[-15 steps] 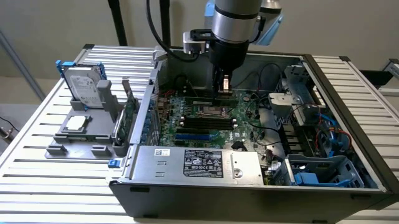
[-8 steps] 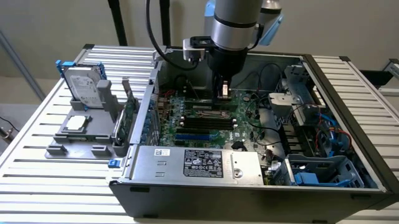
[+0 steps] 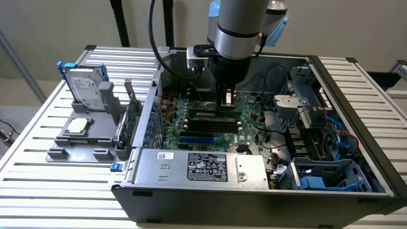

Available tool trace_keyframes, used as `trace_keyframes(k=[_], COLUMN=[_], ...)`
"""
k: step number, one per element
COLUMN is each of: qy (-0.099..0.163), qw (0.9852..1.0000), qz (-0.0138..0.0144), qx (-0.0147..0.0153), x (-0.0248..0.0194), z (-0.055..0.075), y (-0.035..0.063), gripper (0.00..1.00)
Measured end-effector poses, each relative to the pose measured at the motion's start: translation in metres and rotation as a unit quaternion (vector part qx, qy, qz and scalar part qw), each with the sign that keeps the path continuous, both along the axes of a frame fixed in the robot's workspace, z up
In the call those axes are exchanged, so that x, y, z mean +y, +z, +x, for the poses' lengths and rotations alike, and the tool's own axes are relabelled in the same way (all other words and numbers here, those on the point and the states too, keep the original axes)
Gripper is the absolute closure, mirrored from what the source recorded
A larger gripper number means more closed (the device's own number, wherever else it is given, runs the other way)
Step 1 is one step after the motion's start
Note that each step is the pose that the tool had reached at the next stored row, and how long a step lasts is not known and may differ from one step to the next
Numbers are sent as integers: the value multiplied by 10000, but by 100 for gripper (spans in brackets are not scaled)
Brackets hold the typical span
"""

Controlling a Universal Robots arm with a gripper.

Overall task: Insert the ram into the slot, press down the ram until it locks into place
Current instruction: 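Insert the ram into the slot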

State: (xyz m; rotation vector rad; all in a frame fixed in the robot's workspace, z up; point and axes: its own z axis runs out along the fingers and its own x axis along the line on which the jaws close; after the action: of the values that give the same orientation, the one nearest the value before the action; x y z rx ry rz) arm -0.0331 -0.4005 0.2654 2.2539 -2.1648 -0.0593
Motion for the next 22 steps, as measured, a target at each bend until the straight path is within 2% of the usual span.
trace_keyframes(k=[12,13,15,18,22], qy=[0,0,0,-1,0], qw=[10000,10000,10000,10000,10000], qz=[0,-5,-39,-73,-83], qx=[-6,-8,-10,-24,-40], x=[0,0,0,10,28], z=[-17,-17,-18,-18,-17], y=[-218,-235,-243,-254,-275], gripper=[87,87,87,87,87])
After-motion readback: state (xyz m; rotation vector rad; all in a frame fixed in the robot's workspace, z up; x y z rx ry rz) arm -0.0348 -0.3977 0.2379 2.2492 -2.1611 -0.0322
